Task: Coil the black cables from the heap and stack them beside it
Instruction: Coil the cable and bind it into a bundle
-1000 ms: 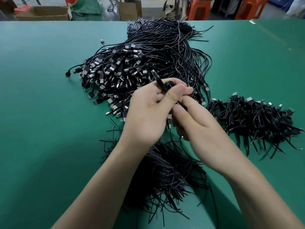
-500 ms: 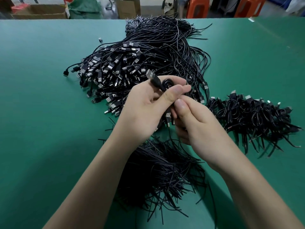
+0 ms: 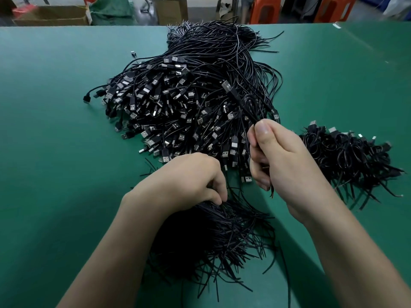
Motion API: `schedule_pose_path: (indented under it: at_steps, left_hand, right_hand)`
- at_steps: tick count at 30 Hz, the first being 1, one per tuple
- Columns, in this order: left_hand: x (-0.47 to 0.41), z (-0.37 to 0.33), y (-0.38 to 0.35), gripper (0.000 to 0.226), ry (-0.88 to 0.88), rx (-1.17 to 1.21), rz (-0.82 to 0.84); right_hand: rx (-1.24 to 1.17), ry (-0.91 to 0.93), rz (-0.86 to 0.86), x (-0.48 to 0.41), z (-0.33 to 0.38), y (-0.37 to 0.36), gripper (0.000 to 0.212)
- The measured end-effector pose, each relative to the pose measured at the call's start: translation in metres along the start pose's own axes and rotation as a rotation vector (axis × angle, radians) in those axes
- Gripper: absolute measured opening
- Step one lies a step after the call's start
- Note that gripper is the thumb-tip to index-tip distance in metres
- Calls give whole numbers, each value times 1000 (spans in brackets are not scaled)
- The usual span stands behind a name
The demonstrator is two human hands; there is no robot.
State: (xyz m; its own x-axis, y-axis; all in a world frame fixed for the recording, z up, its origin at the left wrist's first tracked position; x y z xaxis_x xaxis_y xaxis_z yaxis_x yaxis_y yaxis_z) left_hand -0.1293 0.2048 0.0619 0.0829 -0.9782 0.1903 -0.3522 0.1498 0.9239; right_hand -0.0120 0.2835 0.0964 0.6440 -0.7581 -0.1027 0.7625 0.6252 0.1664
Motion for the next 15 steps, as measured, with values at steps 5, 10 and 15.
schedule_pose_path:
  at_steps: [5, 10, 15]
  left_hand:
    - [-2, 3, -1, 9, 28, -16, -27]
    - [1, 7, 3, 5, 3, 65, -75]
    - [5, 13, 11, 5, -48, 239, -147]
  right_hand:
    - [-4, -2, -1, 0, 0, 1, 38]
    - [-24, -4, -1, -1, -1, 1, 39]
    - [-28, -1, -1, -2, -1, 2, 39]
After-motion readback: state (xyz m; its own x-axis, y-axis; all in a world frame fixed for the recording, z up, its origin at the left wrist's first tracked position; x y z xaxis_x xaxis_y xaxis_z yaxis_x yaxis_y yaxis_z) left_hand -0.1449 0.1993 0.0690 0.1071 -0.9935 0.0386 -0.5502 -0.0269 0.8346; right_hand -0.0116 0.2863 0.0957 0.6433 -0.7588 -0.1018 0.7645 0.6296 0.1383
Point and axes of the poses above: each hand's wrist, its own x-axis away from the middle knuckle, its own y-axis out of the back of the hand, z = x × y, the point moved 6 cm from there along -x, towards the middle knuckle, and after that the axes turned 6 degrees about -z, right-handed, at the moved point
